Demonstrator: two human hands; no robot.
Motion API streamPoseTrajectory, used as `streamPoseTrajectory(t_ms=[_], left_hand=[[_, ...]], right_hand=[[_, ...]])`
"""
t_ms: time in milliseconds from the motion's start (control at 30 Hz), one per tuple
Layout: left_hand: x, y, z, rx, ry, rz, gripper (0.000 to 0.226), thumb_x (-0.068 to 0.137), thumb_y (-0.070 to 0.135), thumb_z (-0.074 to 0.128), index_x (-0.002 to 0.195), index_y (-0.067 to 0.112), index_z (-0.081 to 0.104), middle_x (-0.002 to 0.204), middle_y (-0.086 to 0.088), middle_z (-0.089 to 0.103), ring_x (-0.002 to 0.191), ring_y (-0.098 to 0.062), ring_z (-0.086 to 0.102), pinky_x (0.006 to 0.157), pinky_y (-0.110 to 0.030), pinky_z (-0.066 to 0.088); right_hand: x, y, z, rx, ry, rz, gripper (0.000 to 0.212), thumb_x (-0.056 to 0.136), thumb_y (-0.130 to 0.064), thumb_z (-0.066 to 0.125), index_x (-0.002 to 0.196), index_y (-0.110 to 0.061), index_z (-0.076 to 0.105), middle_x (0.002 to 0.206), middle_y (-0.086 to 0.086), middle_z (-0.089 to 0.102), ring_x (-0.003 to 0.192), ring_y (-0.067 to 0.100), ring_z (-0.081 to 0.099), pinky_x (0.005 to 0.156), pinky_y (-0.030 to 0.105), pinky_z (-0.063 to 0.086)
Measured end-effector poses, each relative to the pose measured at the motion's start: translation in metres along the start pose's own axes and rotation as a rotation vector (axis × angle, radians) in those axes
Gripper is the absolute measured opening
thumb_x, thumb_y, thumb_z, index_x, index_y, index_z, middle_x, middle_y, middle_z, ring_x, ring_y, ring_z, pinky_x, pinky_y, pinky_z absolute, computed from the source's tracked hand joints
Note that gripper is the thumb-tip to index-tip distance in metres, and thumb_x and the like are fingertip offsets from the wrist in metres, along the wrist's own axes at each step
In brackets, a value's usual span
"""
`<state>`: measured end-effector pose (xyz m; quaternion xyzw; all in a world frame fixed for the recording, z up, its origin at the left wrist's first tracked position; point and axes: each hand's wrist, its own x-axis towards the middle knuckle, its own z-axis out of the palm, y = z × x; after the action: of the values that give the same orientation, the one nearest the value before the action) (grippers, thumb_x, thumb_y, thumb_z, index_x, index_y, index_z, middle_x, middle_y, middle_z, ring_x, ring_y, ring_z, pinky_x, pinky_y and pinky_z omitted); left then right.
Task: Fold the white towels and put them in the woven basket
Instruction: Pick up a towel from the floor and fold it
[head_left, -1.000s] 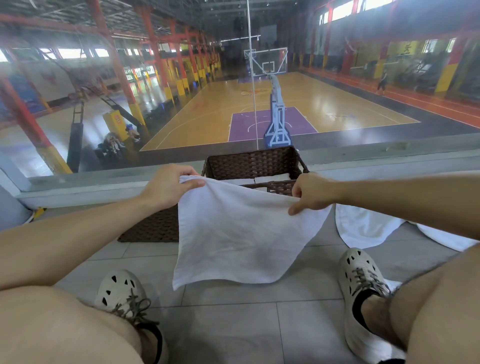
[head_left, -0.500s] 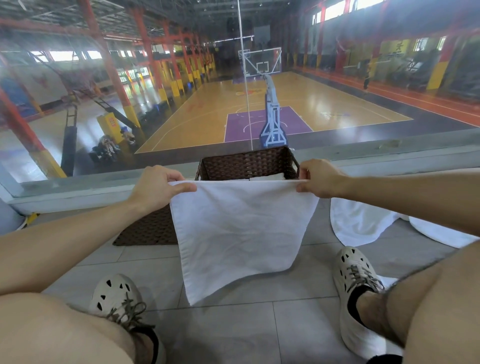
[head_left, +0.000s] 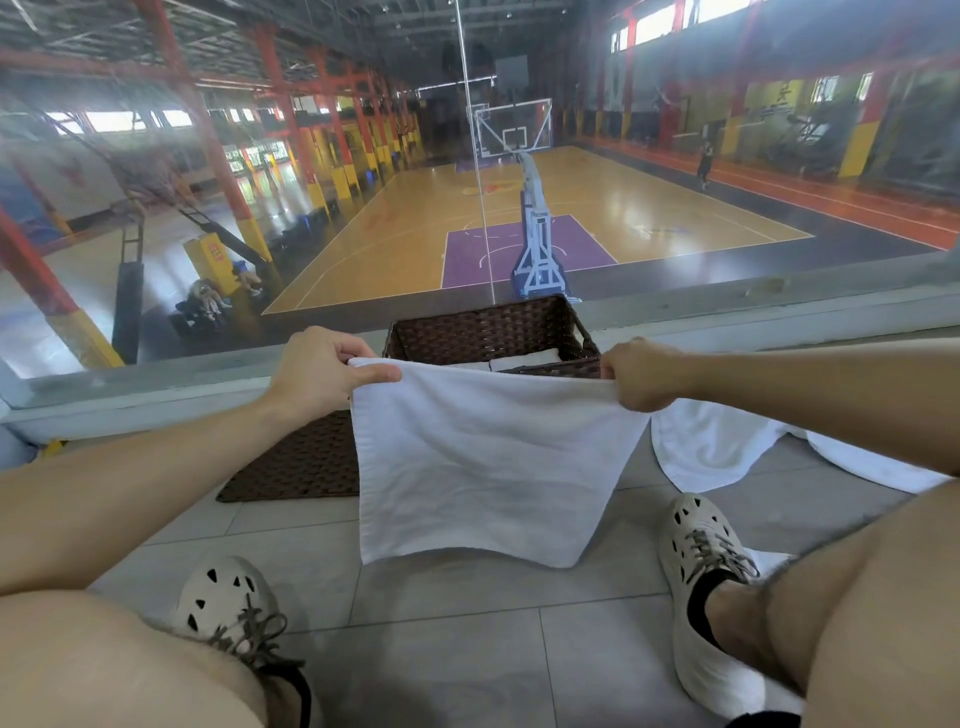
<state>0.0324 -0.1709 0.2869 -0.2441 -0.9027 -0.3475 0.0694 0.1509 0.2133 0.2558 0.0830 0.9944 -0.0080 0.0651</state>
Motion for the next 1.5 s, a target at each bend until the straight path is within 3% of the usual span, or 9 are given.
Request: streamPoseTrajectory(t_ms=[167,267,367,633,933,1100,1267,1400,1500], left_hand=[[0.001,0.027,0.011,-0.032,-0.045,0.139,0.018,0.077,0.040,0.096,0.071,0.029,0.083,0.067,0.008,0.075,0.061,-0.006,0.065,0.065,-0.031,0.049],[-0.002,0.047,0.018,0.009,-0.111,0.242,0.016,0.079,0.042,0.094,0.076,0.031,0.084,0.075,0.011,0.078,0.073,-0.009,0.072,0.068,-0.040,0.057],[-0.005,0.057,0.017,0.038,-0.163,0.312,0.013,0.081,0.041,0.093,0.082,0.031,0.085,0.082,0.014,0.079,0.082,-0.013,0.075,0.077,-0.048,0.060],[-0.004,0.040,-0.001,0.137,-0.011,0.351,0.012,0.085,0.041,0.090,0.081,0.031,0.084,0.077,0.019,0.077,0.079,-0.005,0.071,0.070,-0.031,0.053],[-0.008,-0.006,0.005,0.231,-0.072,0.255,0.011,0.091,0.029,0.087,0.099,0.022,0.082,0.089,0.007,0.078,0.074,-0.009,0.066,0.074,-0.040,0.055],[-0.011,0.011,0.021,0.190,-0.159,0.301,0.030,0.098,0.025,0.078,0.110,0.035,0.053,0.084,0.006,0.067,0.069,-0.013,0.059,0.068,-0.038,0.051],[-0.016,0.029,0.027,0.234,-0.186,0.355,0.024,0.100,0.007,0.063,0.097,0.027,0.076,0.089,0.015,0.069,0.077,0.002,0.060,0.067,-0.016,0.038],[-0.017,0.043,0.030,0.117,-0.262,0.183,0.022,0.101,0.049,0.063,0.097,0.037,0.081,0.094,-0.006,0.075,0.078,-0.016,0.066,0.079,-0.041,0.056],[-0.018,0.051,0.028,-0.009,-0.310,0.131,0.066,0.078,0.096,0.055,0.097,0.039,0.082,0.106,-0.001,0.078,0.096,-0.021,0.071,0.093,-0.049,0.057]], right_hand=[[-0.004,-0.038,0.012,0.186,-0.127,-0.108,0.088,0.072,-0.075,0.083,0.123,-0.005,0.068,0.103,0.011,0.076,0.081,0.019,0.057,0.069,0.033,0.043],[-0.008,-0.077,0.018,0.322,-0.151,-0.182,0.109,0.060,-0.091,0.077,0.132,-0.010,0.062,0.111,0.002,0.073,0.098,0.021,0.066,0.092,0.038,0.054],[-0.007,-0.109,0.021,0.414,-0.158,-0.242,0.098,0.063,-0.088,0.078,0.132,-0.020,0.061,0.121,-0.008,0.069,0.111,0.016,0.064,0.104,0.038,0.053],[0.006,-0.116,0.040,0.375,-0.165,-0.212,0.023,0.097,-0.040,0.072,0.085,-0.021,0.076,0.086,0.002,0.077,0.076,0.020,0.075,0.065,0.031,0.060],[0.012,-0.075,-0.015,0.282,0.013,0.031,0.024,0.080,-0.013,0.054,0.068,0.003,0.068,0.055,0.022,0.069,0.052,0.039,0.072,0.053,0.050,0.065],[-0.002,-0.075,-0.046,0.726,0.047,0.211,0.031,0.094,0.002,0.044,0.067,-0.004,0.057,0.044,0.010,0.064,0.034,0.018,0.063,0.036,0.017,0.046],[-0.008,-0.087,-0.047,1.172,0.027,0.310,0.025,0.102,0.002,0.038,0.103,0.014,0.060,0.074,0.030,0.075,0.072,0.045,0.079,0.079,0.053,0.067],[-0.012,-0.099,-0.044,1.358,-0.013,0.321,0.020,0.104,0.003,0.037,0.098,0.009,0.055,0.086,0.030,0.075,0.080,0.049,0.078,0.080,0.055,0.066],[-0.013,-0.107,-0.043,1.451,-0.047,0.311,0.026,0.104,0.003,0.034,0.106,0.007,0.060,0.090,0.027,0.076,0.077,0.044,0.080,0.070,0.050,0.067]])
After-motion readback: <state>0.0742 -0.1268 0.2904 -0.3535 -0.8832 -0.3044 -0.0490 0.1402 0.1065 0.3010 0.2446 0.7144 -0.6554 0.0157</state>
